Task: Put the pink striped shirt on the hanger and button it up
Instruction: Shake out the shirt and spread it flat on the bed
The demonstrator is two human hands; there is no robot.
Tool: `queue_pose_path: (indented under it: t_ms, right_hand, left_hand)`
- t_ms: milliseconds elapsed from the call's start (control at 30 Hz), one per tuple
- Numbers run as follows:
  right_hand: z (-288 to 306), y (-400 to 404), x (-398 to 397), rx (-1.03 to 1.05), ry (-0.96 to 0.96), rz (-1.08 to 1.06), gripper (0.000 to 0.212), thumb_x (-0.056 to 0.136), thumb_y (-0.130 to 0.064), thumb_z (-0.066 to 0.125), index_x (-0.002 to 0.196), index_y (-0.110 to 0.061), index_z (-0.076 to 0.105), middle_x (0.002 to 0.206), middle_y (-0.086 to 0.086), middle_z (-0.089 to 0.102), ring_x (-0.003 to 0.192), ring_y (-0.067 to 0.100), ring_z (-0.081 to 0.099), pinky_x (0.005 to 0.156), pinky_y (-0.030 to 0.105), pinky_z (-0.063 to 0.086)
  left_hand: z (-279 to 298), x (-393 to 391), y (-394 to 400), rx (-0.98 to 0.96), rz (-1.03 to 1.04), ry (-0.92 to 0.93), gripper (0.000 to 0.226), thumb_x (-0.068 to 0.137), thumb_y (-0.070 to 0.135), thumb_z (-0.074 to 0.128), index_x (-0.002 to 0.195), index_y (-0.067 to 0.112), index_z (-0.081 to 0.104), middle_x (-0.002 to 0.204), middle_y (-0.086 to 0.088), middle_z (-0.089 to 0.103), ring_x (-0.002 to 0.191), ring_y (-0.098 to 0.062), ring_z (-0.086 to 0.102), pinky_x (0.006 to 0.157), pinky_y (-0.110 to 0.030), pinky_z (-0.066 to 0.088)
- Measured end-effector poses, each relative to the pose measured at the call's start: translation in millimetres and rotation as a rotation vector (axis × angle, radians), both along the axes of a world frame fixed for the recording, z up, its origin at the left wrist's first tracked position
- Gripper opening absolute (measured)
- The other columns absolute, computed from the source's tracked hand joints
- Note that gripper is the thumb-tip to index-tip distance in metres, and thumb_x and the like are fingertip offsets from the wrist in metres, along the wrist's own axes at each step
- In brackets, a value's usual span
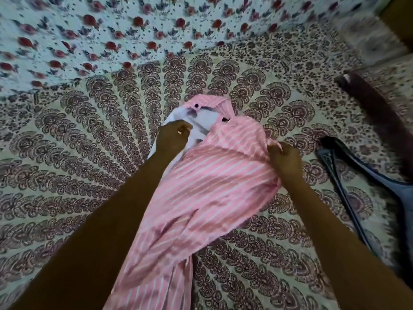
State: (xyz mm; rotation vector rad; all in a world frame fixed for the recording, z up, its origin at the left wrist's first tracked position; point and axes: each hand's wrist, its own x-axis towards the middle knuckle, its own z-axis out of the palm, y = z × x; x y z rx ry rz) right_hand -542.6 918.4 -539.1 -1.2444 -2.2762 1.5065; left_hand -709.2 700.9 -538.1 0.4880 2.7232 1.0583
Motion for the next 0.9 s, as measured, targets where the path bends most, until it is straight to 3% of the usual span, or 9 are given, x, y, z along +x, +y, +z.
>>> queue_pose_path:
  t_ms: [133, 233, 333, 400, 500, 600, 700, 800, 900]
  right_hand:
    - [-8, 21, 42, 0.262, -0.214, -0.145, 0.06, 0.086, -0.051, 0.044, 0.107, 0.003, 0.061, 0.099, 0.023, 0.064, 0.088, 0.032, 0.06, 0.069, 0.028, 0.032]
    - [-23, 30, 52, 0.323, -0.236, -0.247, 0.062, 0.091, -0.053, 0.041, 0.112, 0.004, 0.057, 0.108, 0.025, 0.062, 0.099, 0.036, 0.059, 0.073, 0.031, 0.034]
    - [-41, 31, 47, 0.348, -0.237, -0.263, 0.059, 0.097, -0.047, 0.031, 0.109, 0.005, 0.056, 0.105, 0.027, 0.061, 0.096, 0.037, 0.059, 0.07, 0.03, 0.031]
    - [-52, 28, 40, 0.36, -0.21, -0.246, 0.063, 0.09, -0.046, 0.023, 0.107, 0.005, 0.057, 0.102, 0.029, 0.06, 0.093, 0.039, 0.059, 0.067, 0.03, 0.031]
    - [-64, 21, 31, 0.383, -0.175, -0.211, 0.067, 0.083, -0.045, 0.018, 0.104, 0.003, 0.059, 0.101, 0.029, 0.061, 0.091, 0.041, 0.059, 0.066, 0.031, 0.03]
    - [-73, 15, 24, 0.392, -0.154, -0.201, 0.066, 0.084, -0.044, 0.019, 0.101, 0.004, 0.061, 0.1, 0.031, 0.061, 0.089, 0.043, 0.058, 0.064, 0.032, 0.029]
    - [-80, 12, 20, 0.4, -0.131, -0.224, 0.064, 0.085, -0.043, 0.02, 0.097, 0.004, 0.062, 0.097, 0.031, 0.062, 0.087, 0.043, 0.058, 0.065, 0.036, 0.036]
    - [-83, 7, 20, 0.39, -0.113, -0.215, 0.06, 0.088, -0.041, 0.023, 0.095, 0.004, 0.062, 0.095, 0.03, 0.063, 0.086, 0.043, 0.058, 0.065, 0.037, 0.036]
    - [-86, 3, 28, 0.368, -0.142, -0.219, 0.061, 0.087, -0.041, 0.023, 0.095, 0.006, 0.061, 0.095, 0.032, 0.062, 0.086, 0.044, 0.058, 0.063, 0.035, 0.03]
  left_hand:
    - [-13, -8, 21, -0.057, 0.087, 0.069, 0.021, 0.088, 0.01, 0.052, 0.098, 0.013, 0.071, 0.108, -0.008, 0.069, 0.101, -0.024, 0.063, 0.086, -0.025, 0.042]
    - [-28, -23, 40, -0.124, 0.076, 0.142, 0.025, 0.089, 0.01, 0.05, 0.106, 0.015, 0.067, 0.115, -0.015, 0.062, 0.108, -0.031, 0.058, 0.092, -0.033, 0.041]
    - [-42, -40, 56, -0.27, 0.055, 0.176, 0.034, 0.09, 0.01, 0.046, 0.119, 0.017, 0.061, 0.126, -0.016, 0.054, 0.118, -0.035, 0.049, 0.1, -0.039, 0.037]
    - [-53, -54, 62, -0.29, 0.004, 0.119, 0.04, 0.088, 0.006, 0.044, 0.124, 0.018, 0.057, 0.13, -0.014, 0.053, 0.122, -0.033, 0.048, 0.101, -0.037, 0.036]
    - [-64, -71, 65, -0.277, -0.144, 0.011, 0.044, 0.085, -0.001, 0.044, 0.127, 0.01, 0.055, 0.129, -0.018, 0.055, 0.119, -0.033, 0.053, 0.099, -0.035, 0.04]
    - [-61, -66, 74, -0.368, -0.273, 0.012, 0.04, 0.085, 0.007, 0.048, 0.124, 0.006, 0.057, 0.126, -0.02, 0.058, 0.115, -0.034, 0.055, 0.097, -0.033, 0.04]
    - [-51, -41, 81, -0.463, -0.572, -0.138, 0.04, 0.073, 0.028, 0.059, 0.102, 0.003, 0.068, 0.103, -0.02, 0.068, 0.098, -0.032, 0.062, 0.074, -0.025, 0.038]
    - [-49, -25, 77, -0.531, -0.74, -0.169, 0.031, 0.068, 0.033, 0.075, 0.088, 0.011, 0.071, 0.081, -0.001, 0.063, 0.086, -0.018, 0.06, 0.067, -0.024, 0.036]
    - [-43, -27, 78, -0.59, -0.915, -0.29, 0.034, 0.073, 0.035, 0.073, 0.099, 0.013, 0.072, 0.088, 0.007, 0.061, 0.089, -0.01, 0.055, 0.074, -0.022, 0.037]
